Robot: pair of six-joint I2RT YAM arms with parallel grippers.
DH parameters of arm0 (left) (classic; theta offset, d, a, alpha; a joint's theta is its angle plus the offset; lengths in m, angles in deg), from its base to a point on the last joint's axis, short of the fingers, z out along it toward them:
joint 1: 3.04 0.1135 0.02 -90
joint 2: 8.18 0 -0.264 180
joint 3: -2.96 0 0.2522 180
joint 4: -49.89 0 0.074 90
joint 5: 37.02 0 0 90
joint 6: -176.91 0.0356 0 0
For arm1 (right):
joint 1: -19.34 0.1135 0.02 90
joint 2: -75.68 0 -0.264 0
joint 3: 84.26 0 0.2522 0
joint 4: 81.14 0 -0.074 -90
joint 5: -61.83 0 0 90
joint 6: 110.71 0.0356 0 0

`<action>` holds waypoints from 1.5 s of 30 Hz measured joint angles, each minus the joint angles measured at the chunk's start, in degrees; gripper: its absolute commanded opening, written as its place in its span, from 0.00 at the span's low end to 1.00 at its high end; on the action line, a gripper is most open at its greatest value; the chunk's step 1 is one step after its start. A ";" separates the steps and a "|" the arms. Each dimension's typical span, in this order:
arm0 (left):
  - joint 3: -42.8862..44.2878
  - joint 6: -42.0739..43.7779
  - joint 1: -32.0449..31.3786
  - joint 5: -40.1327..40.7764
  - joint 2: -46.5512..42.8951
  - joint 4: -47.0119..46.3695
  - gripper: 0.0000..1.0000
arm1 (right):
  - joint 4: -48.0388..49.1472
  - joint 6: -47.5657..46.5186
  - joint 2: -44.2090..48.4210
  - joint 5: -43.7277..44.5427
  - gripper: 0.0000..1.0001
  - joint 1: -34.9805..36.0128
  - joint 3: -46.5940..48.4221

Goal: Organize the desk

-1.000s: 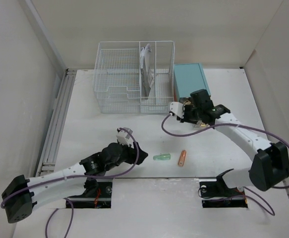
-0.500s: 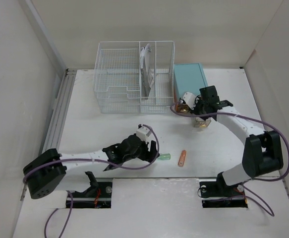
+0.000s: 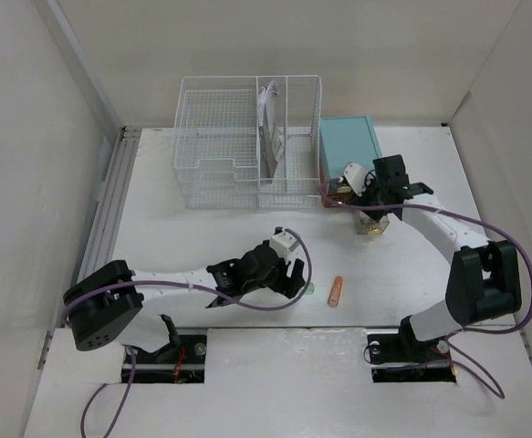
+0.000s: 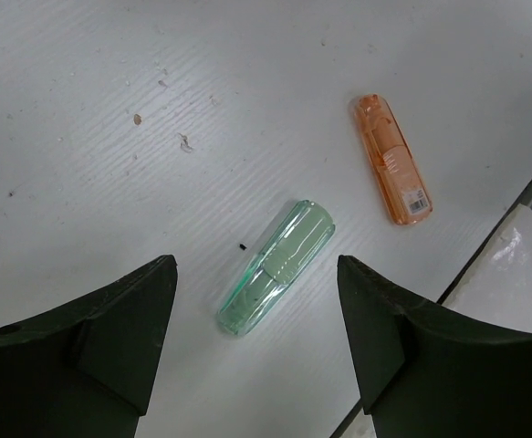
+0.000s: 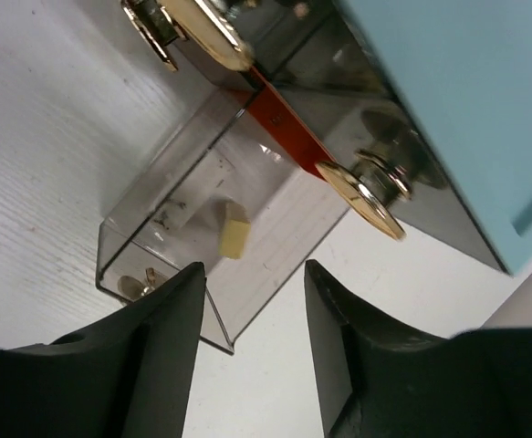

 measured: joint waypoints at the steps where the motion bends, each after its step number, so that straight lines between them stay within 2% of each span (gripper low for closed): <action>1: 0.22 0.17 -0.04 0.17 0.20 0.37 0.68 | -0.07 0.22 0.70 -0.52 0.42 -0.50 0.00; 3: 0.48 0.48 -0.15 0.52 0.44 0.79 0.68 | -0.83 0.33 2.47 -3.65 0.38 -2.08 0.00; 6: 0.63 0.66 -0.33 0.72 0.39 1.03 0.68 | -3.41 -1.33 7.41 -10.95 0.38 -5.33 -0.09; 9: 0.63 0.74 -0.33 0.28 0.37 0.70 0.67 | -8.15 -8.31 13.94 -18.62 0.38 -6.56 -0.98; 11: 0.63 0.76 -0.35 0.00 0.37 0.15 0.67 | -12.90 -14.25 18.49 -23.69 0.35 -6.38 -2.01; 12: 0.63 0.79 -0.37 -0.22 0.37 -0.02 0.67 | -14.51 -17.00 20.44 -25.51 0.27 -6.10 -2.78; 14: 0.63 0.81 -0.37 -0.76 0.37 -0.33 0.66 | -17.27 -21.55 23.02 -27.12 0.20 -5.86 -4.66; 15: 0.63 0.87 -0.37 -0.98 0.37 -0.57 0.66 | -18.27 -23.21 23.28 -27.12 0.12 -5.64 -5.66; 20: 0.63 0.79 -0.37 -1.86 -0.22 -1.22 0.66 | -18.71 -27.47 17.33 -23.78 0.02 -6.05 -9.14; 34: -0.13 -2.14 -0.37 -2.73 -11.23 -1.57 0.66 | -4.98 -25.66 2.36 -14.40 0.02 -7.15 -10.32; 41: -1.25 -4.17 -0.37 -2.64 -22.53 1.18 0.66 | 4.28 -22.32 -0.24 -9.09 0.02 -4.94 -10.34; 45: -1.36 -4.85 -0.37 -2.27 -25.73 2.71 0.66 | 9.94 -19.76 -1.01 -6.03 0.02 -3.48 -10.34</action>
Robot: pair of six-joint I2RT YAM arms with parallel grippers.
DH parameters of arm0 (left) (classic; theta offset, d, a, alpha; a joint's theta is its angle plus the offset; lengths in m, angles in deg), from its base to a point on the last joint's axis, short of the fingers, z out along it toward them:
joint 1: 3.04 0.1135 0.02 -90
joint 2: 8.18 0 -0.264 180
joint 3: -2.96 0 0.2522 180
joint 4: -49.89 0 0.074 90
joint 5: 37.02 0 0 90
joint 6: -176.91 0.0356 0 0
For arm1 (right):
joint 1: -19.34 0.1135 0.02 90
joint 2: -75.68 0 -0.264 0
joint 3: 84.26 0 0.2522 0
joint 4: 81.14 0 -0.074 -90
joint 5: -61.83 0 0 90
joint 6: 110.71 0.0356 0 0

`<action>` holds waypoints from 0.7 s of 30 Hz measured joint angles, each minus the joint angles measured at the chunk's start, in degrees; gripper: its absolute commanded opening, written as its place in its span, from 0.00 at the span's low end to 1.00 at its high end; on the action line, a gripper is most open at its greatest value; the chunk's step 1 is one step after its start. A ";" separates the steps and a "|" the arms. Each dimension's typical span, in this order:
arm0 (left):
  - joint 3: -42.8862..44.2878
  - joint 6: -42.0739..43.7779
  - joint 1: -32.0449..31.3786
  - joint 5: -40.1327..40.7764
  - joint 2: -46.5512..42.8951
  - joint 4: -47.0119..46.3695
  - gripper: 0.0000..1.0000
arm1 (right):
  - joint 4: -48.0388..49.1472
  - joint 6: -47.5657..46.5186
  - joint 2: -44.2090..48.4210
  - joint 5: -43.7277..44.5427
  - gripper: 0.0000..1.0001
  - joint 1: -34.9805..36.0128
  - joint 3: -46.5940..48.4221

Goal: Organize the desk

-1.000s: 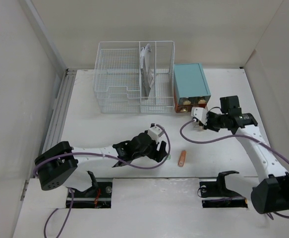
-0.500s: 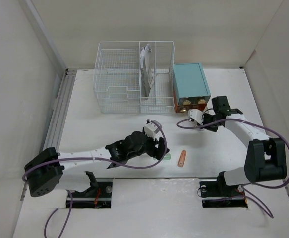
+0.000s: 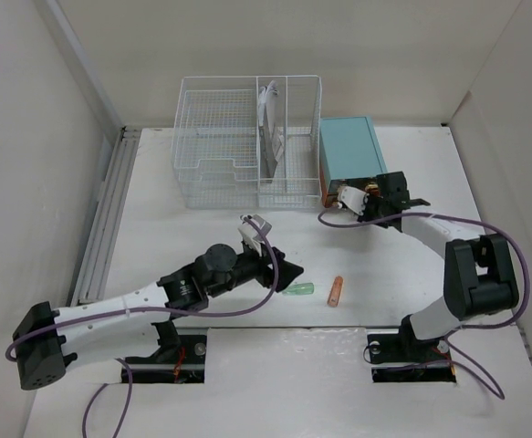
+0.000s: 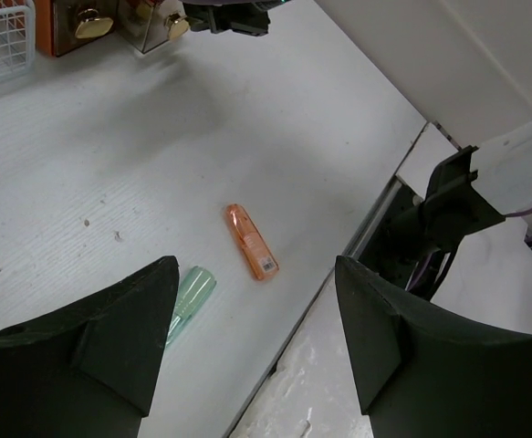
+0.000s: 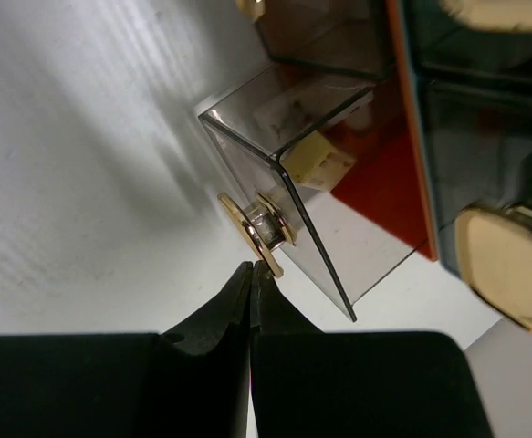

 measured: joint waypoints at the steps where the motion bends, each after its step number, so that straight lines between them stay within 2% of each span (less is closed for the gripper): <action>1: 0.00 -0.09 0.00 0.09 -0.31 0.35 0.66 | 1.31 0.66 -0.46 0.72 0.02 0.26 0.02; 11: -3.80 -2.91 0.00 0.46 0.04 -0.17 0.67 | 10.75 5.14 -6.86 8.48 0.02 3.82 0.39; 17: -6.27 -7.23 0.48 0.15 6.32 -11.15 0.66 | 17.20 6.19 -7.02 12.72 0.02 5.07 -0.87; 21: -7.48 -11.69 2.78 -1.55 14.21 -22.34 0.60 | 19.21 6.86 -6.23 13.51 0.03 5.16 -2.38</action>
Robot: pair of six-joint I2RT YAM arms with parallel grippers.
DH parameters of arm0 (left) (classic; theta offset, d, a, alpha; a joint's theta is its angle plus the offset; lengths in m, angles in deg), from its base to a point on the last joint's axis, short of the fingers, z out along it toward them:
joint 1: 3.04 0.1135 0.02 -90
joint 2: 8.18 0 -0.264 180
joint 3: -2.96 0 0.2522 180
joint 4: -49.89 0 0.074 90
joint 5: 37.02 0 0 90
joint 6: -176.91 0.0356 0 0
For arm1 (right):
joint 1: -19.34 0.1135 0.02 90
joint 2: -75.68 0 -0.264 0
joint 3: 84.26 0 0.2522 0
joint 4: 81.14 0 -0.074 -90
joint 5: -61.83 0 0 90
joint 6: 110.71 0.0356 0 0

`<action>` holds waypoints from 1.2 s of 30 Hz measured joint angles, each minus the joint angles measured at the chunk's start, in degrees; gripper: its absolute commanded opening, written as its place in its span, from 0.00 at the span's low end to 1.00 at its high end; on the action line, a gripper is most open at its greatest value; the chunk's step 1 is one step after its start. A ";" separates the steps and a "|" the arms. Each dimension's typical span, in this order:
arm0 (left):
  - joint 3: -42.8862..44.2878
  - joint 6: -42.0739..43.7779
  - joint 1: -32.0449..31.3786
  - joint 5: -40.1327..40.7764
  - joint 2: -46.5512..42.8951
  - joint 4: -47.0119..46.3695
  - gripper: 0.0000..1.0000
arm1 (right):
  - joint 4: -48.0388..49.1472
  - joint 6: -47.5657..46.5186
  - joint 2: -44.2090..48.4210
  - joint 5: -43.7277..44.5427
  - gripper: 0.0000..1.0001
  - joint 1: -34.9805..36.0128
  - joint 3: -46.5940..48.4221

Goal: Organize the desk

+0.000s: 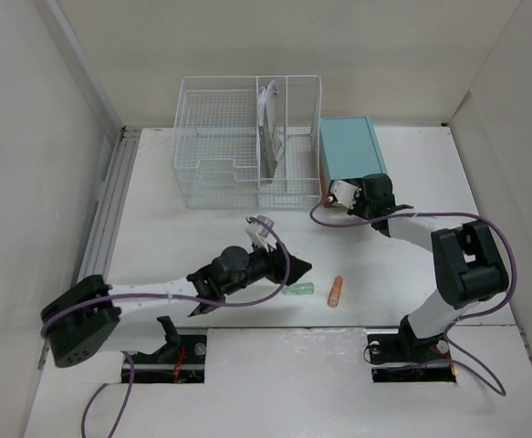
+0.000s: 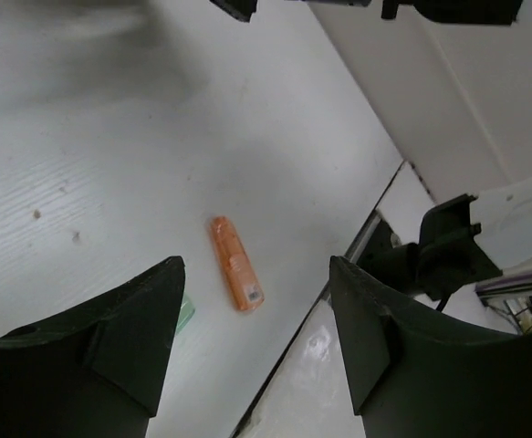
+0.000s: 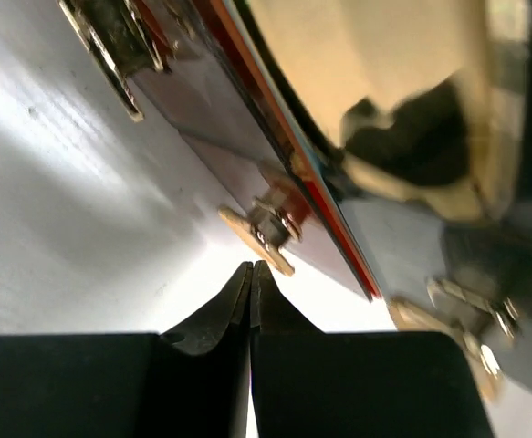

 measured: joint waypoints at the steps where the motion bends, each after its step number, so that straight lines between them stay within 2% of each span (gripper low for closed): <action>1: 0.09 -1.33 0.50 -0.79 2.80 -3.54 0.59 | -0.11 0.13 0.72 -0.07 0.03 -0.04 -0.35; 4: 1.60 -5.07 1.29 -3.43 12.35 -12.02 0.54 | -5.03 0.37 5.40 -4.02 0.05 -0.90 -0.68; 8: 7.93 -11.08 2.10 -8.44 27.15 -22.08 0.48 | -15.43 0.76 14.47 -13.77 0.11 -4.09 0.61; 9: 9.84 -12.85 2.34 -9.60 30.60 -24.20 0.47 | -17.40 1.16 16.52 -15.93 0.18 -5.33 1.20; 11: 13.07 -15.91 2.89 -11.02 36.65 -27.34 0.46 | -20.65 2.62 20.94 -20.46 0.40 -9.05 2.25; 12: 14.56 -17.29 3.04 -11.30 39.47 -28.33 0.46 | -21.75 3.63 23.41 -22.58 0.68 -10.86 2.49; 13: 15.89 -18.67 3.21 -11.23 41.92 -28.83 0.46 | -22.69 4.85 26.01 -24.33 0.81 -12.87 2.67; 14: 16.98 -20.13 3.37 -10.86 43.87 -29.33 0.46 | -23.02 6.21 28.28 -25.64 1.00 -14.32 2.78; 21: 22.77 -23.37 3.52 -0.09 49.77 -30.18 0.50 | -20.87 21.11 41.51 -32.33 1.00 -18.80 2.99; 22: 24.11 -23.69 3.63 1.36 50.45 -30.45 0.50 | -20.83 23.30 41.79 -33.24 0.97 -19.10 3.41; 23: 25.66 -24.02 3.72 2.80 51.19 -30.75 0.50 | -20.81 25.44 41.64 -34.40 0.89 -19.50 3.96; 26: 30.93 -25.18 4.13 6.56 54.36 -30.71 0.52 | -20.24 31.74 39.87 -37.48 0.75 -20.22 4.96; 31: 37.57 -27.61 4.59 12.37 57.35 -24.20 0.50 | -20.26 40.54 38.86 -41.13 0.74 -22.32 5.01; 36: 39.98 -29.31 4.94 17.00 57.81 -18.34 0.52 | -20.17 45.86 40.41 -43.60 0.74 -24.44 5.42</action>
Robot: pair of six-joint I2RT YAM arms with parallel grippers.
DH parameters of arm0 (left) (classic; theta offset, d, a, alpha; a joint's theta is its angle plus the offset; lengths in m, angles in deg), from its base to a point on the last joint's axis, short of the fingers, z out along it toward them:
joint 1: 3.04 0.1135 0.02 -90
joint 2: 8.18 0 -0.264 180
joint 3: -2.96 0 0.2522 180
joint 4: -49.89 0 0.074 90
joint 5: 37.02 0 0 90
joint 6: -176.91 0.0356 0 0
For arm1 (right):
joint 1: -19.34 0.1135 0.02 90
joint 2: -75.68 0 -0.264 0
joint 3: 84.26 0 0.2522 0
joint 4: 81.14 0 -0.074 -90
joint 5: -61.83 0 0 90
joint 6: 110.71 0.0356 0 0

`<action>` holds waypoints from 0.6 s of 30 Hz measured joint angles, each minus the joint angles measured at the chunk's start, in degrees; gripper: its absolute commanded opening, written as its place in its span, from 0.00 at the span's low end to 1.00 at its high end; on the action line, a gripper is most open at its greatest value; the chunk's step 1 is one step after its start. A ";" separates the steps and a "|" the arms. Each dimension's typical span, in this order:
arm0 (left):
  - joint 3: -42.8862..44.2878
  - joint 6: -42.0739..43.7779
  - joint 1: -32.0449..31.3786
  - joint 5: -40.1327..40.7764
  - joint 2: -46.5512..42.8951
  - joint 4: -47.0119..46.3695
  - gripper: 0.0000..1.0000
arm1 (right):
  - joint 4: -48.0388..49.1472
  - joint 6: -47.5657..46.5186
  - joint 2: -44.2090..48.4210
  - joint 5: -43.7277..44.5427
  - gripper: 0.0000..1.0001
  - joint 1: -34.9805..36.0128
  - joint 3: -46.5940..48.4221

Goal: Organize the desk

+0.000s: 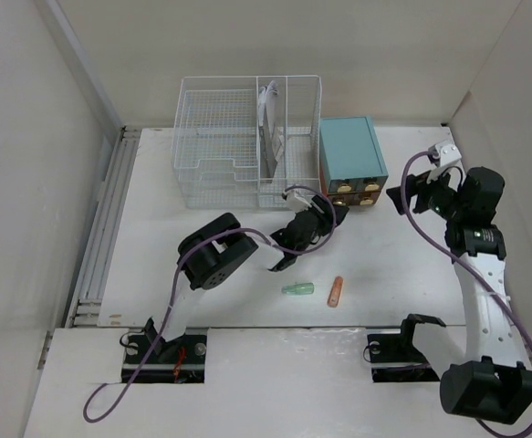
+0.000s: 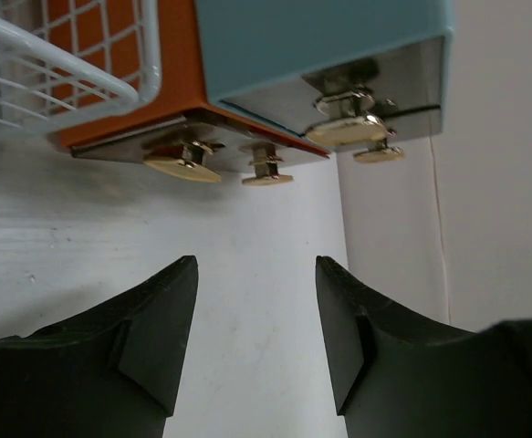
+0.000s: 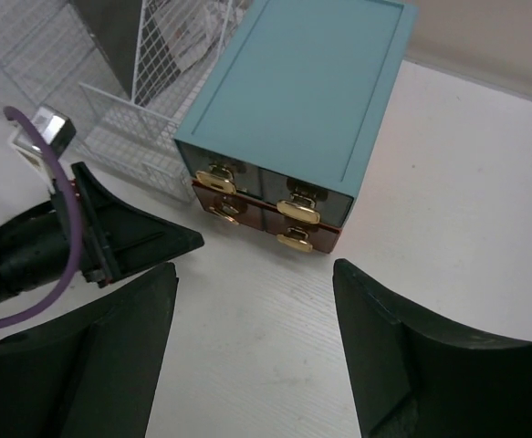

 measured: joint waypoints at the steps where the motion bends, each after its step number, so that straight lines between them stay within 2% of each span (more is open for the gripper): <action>1: 0.76 -0.20 0.11 0.66 0.35 0.96 0.52 | 0.07 0.76 0.24 -0.42 0.74 -0.24 0.09; 10: 6.25 -1.49 1.31 3.72 6.05 5.81 0.49 | 0.83 4.70 0.59 -2.97 0.74 -1.77 0.31; 18: 10.10 -1.62 1.90 5.88 9.31 5.42 0.47 | 0.85 5.38 0.83 -5.16 0.74 -2.47 0.31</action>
